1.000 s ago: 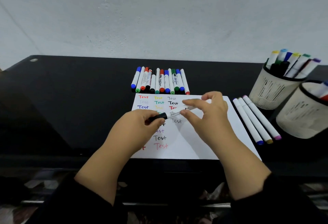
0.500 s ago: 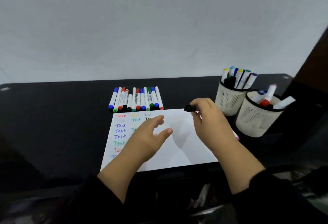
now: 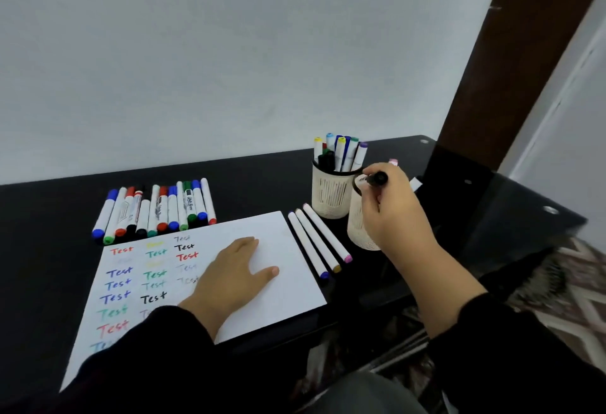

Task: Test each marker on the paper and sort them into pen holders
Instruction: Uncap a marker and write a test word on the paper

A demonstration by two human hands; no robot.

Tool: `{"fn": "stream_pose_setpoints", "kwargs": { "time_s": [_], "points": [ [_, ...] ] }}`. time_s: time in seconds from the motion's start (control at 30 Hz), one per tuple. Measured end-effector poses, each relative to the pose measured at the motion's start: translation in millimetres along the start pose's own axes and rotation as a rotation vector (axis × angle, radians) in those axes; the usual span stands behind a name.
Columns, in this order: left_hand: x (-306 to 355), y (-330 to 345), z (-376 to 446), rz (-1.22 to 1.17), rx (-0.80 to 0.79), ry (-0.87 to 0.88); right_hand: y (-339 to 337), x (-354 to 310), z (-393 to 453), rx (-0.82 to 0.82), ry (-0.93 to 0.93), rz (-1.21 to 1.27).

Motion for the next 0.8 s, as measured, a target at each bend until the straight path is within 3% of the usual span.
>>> {"fn": "stream_pose_setpoints", "kwargs": {
  "time_s": [0.4, 0.8],
  "points": [
    [-2.5, 3.8, 2.5, 0.017, 0.038, 0.023, 10.8, 28.4, 31.3, -0.154, 0.118, -0.328],
    [-2.9, 3.9, 3.6, 0.042, 0.042, 0.020, 13.2, 20.2, 32.5, -0.138, 0.075, -0.321]
  ]
}}
Point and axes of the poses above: each hand's wrist, its own z-axis towards the middle knuckle, its own y-axis out of the palm, x = y × z, the point moved 9 cm from there along z, towards the middle knuckle, and after that the axes turned 5 degrees about -y, right-handed, at the moved point
